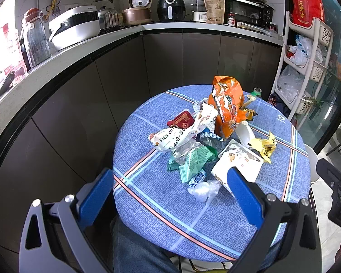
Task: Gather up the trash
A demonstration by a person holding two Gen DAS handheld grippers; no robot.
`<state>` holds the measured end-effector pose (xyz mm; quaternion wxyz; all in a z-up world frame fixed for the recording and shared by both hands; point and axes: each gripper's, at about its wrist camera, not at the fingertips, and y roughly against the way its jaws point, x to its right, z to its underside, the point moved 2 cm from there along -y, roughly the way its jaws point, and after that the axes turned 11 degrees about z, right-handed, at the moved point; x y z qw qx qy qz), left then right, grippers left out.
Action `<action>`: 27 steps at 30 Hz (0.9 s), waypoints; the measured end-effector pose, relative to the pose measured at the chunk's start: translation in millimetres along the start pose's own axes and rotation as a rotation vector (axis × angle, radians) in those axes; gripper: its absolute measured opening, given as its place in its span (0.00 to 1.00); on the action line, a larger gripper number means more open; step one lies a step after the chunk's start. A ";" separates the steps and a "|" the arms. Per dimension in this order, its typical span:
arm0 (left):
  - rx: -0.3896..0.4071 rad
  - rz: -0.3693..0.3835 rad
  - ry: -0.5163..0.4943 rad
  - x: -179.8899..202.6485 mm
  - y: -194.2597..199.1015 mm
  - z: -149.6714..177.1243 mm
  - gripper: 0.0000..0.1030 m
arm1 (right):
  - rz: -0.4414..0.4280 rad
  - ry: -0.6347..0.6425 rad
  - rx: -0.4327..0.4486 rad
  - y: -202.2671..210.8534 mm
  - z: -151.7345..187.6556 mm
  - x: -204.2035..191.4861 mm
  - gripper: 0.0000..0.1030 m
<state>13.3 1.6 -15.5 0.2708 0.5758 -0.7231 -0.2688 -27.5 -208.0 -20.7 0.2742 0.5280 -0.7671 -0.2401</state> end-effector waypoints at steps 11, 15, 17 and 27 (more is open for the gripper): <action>0.000 0.000 0.000 -0.2 -1.2 0.2 0.97 | 0.001 0.001 0.000 0.1 -0.8 -1.0 0.92; 0.000 0.000 0.000 -0.1 -1.2 0.4 0.97 | 0.000 0.000 0.000 -0.1 -1.0 -1.4 0.92; -0.001 0.000 0.000 -0.2 -1.4 0.1 0.97 | 0.000 0.001 -0.001 -0.5 -1.1 -1.7 0.92; -0.001 0.000 0.001 -0.1 -1.4 0.3 0.97 | 0.000 0.001 -0.001 -2.9 -2.1 -2.4 0.92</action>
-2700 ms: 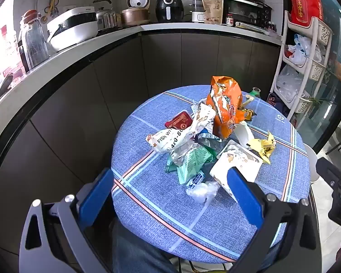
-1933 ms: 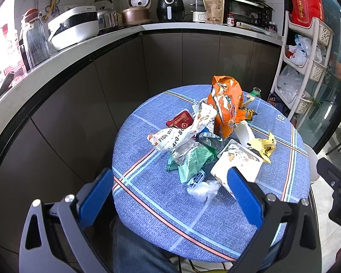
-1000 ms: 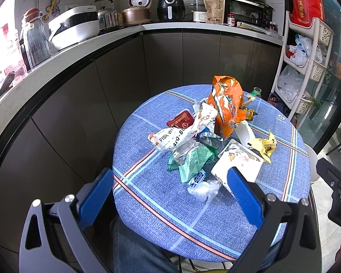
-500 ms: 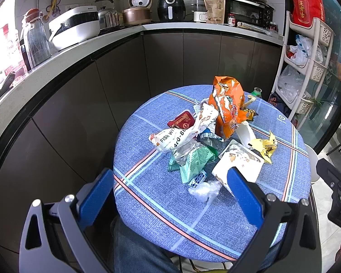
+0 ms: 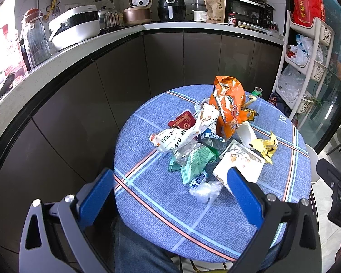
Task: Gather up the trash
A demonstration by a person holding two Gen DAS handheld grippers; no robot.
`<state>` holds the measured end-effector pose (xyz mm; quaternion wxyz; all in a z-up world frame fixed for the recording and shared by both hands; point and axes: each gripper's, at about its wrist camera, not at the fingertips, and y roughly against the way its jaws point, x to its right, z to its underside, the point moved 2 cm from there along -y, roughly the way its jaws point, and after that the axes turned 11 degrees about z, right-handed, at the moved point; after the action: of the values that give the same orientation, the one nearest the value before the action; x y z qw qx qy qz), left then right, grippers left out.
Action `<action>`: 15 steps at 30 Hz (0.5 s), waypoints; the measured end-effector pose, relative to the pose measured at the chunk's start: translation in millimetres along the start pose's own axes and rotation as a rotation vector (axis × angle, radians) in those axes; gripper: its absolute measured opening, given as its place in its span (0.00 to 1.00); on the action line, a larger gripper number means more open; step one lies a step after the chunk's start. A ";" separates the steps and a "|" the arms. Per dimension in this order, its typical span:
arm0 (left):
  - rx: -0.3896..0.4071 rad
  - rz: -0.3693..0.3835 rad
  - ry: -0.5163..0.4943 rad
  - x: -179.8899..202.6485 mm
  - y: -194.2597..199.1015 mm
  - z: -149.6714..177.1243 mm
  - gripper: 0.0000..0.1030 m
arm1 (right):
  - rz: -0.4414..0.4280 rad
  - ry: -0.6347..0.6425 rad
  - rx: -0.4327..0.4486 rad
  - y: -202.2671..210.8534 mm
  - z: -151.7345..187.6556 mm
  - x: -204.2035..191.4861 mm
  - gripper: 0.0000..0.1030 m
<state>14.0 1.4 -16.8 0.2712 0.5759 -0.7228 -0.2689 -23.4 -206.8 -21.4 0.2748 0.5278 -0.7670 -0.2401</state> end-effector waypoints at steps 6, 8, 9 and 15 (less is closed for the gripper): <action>-0.001 -0.001 0.000 -0.6 -0.7 -0.2 0.97 | -0.001 0.005 0.004 1.9 -1.1 1.9 0.92; -0.002 -0.001 -0.001 -0.5 -0.8 -0.2 0.97 | 0.000 0.004 0.003 1.1 -0.3 -1.3 0.92; -0.003 -0.002 -0.002 -0.4 -1.1 0.2 0.97 | 0.000 0.003 0.001 1.3 0.4 -1.0 0.92; -0.012 -0.005 0.004 -9.6 -3.0 -2.2 0.97 | 0.001 0.004 -0.005 -7.3 -0.2 -3.6 0.92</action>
<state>19.5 10.1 -18.1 0.2754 0.5765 -0.7192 -0.2731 -17.3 -205.8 -26.7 0.2778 0.5271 -0.7661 -0.2409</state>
